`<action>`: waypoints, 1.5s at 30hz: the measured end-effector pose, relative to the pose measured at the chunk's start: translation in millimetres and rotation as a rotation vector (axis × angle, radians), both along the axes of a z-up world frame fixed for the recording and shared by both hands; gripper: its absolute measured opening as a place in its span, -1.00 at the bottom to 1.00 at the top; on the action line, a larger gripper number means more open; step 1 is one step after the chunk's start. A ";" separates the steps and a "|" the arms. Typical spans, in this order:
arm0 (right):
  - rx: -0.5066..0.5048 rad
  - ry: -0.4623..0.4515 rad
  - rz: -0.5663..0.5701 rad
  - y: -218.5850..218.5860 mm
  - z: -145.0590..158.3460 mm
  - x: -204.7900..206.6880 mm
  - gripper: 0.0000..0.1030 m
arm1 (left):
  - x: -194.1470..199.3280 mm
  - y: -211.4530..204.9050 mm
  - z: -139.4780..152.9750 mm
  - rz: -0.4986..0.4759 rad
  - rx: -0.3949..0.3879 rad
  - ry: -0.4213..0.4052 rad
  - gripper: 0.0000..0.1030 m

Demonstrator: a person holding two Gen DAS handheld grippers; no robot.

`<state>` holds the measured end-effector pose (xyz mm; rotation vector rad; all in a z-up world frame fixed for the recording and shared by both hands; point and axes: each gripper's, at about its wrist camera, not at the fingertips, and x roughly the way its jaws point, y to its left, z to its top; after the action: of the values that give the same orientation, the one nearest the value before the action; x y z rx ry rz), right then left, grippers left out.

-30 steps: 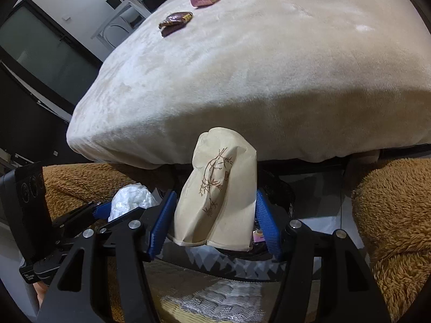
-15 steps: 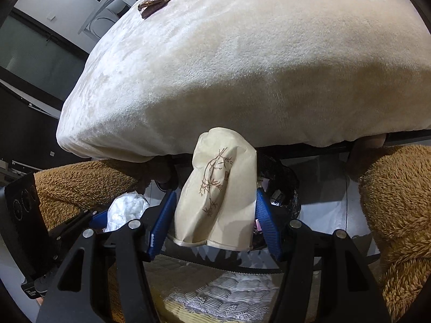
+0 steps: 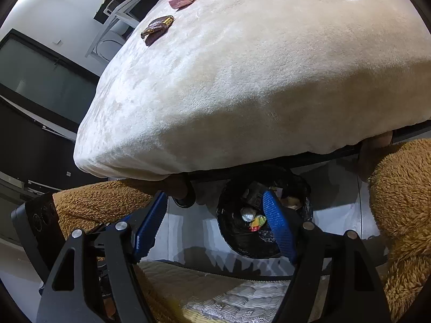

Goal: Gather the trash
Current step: 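Open both tools to drop the tissue ball and paper bag into the bin, then move both tools back up toward the last two packets on the bed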

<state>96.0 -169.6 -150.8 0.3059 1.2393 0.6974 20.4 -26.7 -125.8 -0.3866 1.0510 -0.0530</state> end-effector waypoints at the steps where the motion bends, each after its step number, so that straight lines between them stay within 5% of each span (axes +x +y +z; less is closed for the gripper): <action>1: 0.007 -0.003 -0.002 -0.7 1.6 -0.7 0.43 | -0.7 0.9 1.1 0.003 -0.002 -0.006 0.32; 7: 0.079 -0.056 -0.011 -9.0 17.1 -3.3 0.43 | -5.9 4.6 11.1 0.013 -0.010 -0.056 0.32; 14: 0.097 -0.219 0.035 -8.4 51.7 -6.0 0.43 | -9.4 10.9 36.8 0.011 0.018 -0.172 0.32; 29: -0.001 -0.565 0.145 15.3 120.8 43.3 0.44 | 35.3 38.3 89.3 -0.019 0.110 -0.285 0.32; 45: -0.047 -0.622 0.081 15.9 139.6 117.3 0.44 | 129.6 62.3 97.3 0.003 0.153 -0.234 0.32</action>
<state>213.3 -153.7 -11.1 -0.0089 0.6746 0.7574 150.0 35.6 -28.5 -0.2364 0.8170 -0.0143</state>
